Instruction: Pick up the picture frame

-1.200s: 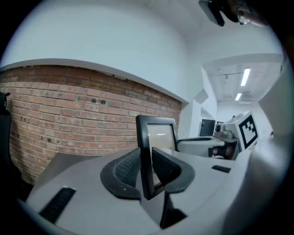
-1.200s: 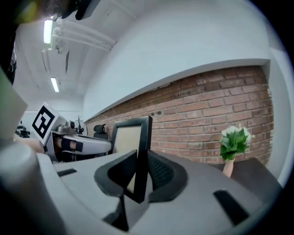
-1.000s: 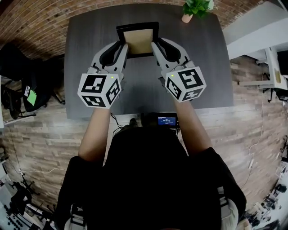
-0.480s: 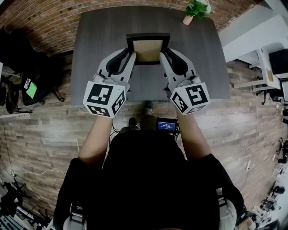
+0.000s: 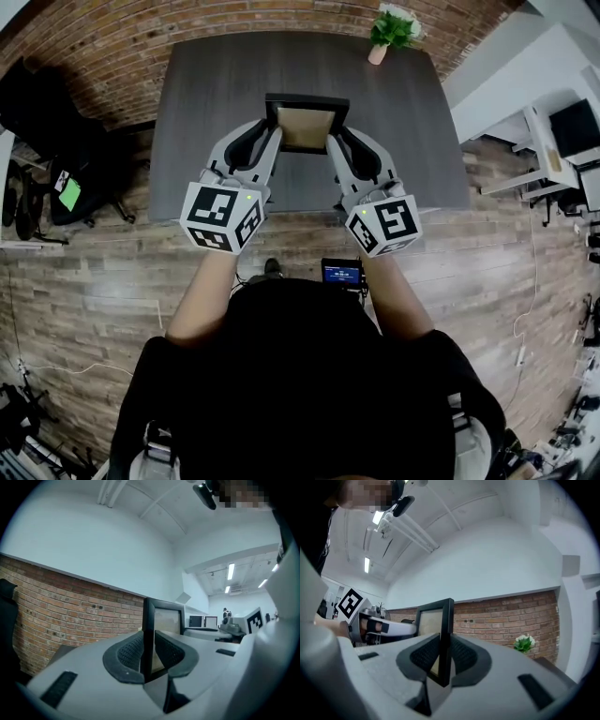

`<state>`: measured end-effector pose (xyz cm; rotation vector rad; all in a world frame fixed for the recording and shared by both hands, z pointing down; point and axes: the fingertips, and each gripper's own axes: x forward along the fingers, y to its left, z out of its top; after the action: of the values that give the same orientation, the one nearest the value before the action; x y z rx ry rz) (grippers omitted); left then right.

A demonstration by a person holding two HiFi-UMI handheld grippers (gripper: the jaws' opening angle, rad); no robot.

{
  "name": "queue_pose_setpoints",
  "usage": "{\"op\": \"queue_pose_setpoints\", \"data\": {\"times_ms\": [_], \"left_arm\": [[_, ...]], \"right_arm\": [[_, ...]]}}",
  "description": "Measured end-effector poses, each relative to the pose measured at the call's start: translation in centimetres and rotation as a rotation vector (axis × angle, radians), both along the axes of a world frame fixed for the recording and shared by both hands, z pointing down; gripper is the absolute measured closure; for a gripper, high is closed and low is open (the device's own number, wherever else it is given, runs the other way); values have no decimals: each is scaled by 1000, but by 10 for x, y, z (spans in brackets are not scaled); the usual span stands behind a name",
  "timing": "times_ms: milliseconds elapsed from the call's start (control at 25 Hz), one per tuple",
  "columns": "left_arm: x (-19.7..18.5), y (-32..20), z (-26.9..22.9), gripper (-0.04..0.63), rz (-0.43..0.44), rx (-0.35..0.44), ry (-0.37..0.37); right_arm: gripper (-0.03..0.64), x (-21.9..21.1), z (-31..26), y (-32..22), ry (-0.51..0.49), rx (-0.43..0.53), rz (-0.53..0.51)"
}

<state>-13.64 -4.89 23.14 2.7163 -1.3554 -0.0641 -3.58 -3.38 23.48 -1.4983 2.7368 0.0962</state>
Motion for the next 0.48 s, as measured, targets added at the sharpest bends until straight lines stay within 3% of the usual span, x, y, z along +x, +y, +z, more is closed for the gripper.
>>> {"op": "queue_pose_setpoints", "data": {"times_ms": [200, 480], "left_arm": [[37, 34, -16, 526, 5, 34, -23], [98, 93, -7, 523, -2, 16, -51]], "right_arm": [[543, 38, -7, 29, -18, 14, -5], [543, 99, -3, 89, -62, 5, -27]]}}
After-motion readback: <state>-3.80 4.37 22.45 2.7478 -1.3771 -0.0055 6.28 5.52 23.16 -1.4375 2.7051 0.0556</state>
